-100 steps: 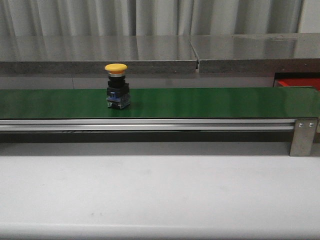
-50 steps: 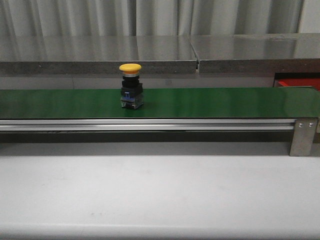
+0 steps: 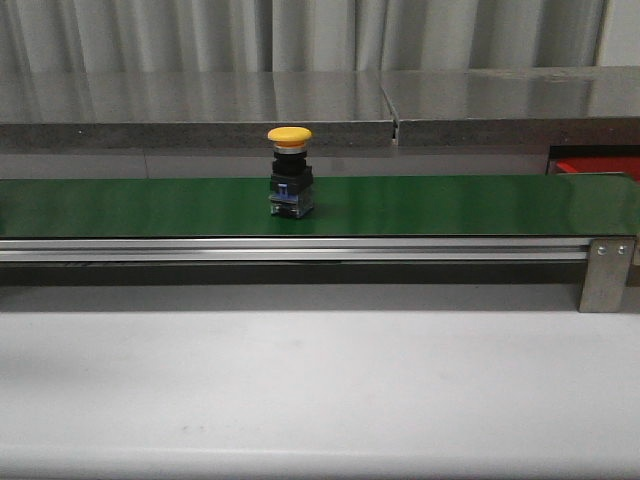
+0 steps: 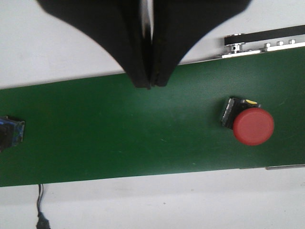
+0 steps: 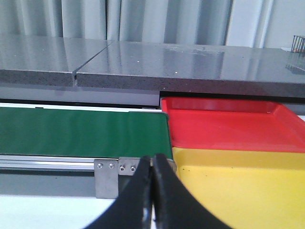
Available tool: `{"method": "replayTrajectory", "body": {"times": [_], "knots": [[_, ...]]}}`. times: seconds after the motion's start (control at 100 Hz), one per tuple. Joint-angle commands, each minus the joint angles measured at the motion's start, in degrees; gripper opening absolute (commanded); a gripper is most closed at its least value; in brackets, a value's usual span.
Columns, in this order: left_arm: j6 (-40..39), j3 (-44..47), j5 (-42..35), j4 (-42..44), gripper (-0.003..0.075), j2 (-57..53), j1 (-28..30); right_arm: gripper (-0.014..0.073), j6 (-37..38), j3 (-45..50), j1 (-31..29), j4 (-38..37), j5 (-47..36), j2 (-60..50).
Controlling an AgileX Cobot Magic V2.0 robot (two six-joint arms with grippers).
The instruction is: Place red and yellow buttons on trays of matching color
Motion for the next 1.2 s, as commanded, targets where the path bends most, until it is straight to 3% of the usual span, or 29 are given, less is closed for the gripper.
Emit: {"method": "replayTrajectory", "body": {"times": [0.0, 0.45, 0.77, 1.19], "knots": [[0.19, 1.61, -5.00, -1.05, -0.0020, -5.04, -2.04, -0.0117, -0.28, -1.24, -0.27, -0.46, -4.56, -0.90], [0.19, 17.19, -8.73, -1.50, -0.0020, -20.43, -5.29, -0.0117, -0.28, -1.24, -0.27, -0.46, -4.74, -0.90], [0.19, 27.44, -9.12, -1.74, -0.0020, -35.40, -5.29, -0.0117, -0.28, -1.63, -0.27, -0.46, -10.20, -0.90], [0.19, 37.72, -7.44, -1.37, -0.0020, -51.13, -5.29, -0.0117, -0.34, -12.27, -0.22, -0.87, -2.41, 7.91]]}}
